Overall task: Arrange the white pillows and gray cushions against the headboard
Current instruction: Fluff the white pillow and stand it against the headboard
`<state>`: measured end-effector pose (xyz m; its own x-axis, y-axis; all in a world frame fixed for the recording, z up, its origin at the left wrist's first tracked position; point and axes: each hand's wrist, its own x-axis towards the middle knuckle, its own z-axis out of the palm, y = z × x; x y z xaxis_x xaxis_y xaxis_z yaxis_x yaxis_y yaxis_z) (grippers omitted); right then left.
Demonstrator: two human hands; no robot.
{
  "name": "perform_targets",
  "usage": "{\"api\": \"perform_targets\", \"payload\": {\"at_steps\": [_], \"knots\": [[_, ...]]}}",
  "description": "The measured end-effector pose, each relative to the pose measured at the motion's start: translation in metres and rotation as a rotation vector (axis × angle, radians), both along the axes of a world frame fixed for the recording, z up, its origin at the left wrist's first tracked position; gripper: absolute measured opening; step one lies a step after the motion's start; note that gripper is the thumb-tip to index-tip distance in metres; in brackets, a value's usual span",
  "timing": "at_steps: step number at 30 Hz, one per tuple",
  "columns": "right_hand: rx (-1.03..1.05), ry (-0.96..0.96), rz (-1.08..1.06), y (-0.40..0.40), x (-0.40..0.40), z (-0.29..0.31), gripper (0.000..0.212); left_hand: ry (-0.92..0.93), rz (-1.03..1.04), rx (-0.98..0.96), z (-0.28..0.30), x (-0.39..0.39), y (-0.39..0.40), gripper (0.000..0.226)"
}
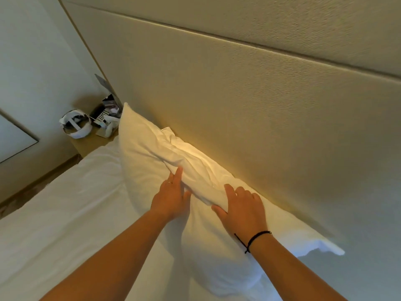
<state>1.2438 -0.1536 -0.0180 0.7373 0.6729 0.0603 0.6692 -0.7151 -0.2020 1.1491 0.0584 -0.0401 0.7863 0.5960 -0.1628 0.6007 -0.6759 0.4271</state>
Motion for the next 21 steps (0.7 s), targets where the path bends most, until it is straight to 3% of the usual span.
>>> {"api": "perform_targets", "payload": {"at_steps": [6, 10, 15, 21], "knots": [[0.037, 0.03, 0.003, -0.012, -0.014, 0.009, 0.069, 0.0, -0.095, -0.111, 0.027, -0.023, -0.026, 0.073], [0.113, 0.057, 0.109, -0.001, -0.056, 0.026, 0.064, 0.024, -0.02, -0.104, 0.04, -0.086, -0.052, 0.064], [0.084, 0.191, 0.36, 0.017, -0.156, 0.03, 0.06, 0.08, 0.235, -0.118, 0.051, -0.22, -0.074, 0.056], [-0.032, 0.308, 0.708, 0.029, -0.309, 0.041, 0.045, -0.042, 0.668, -0.134, 0.061, -0.428, -0.113, 0.039]]}}
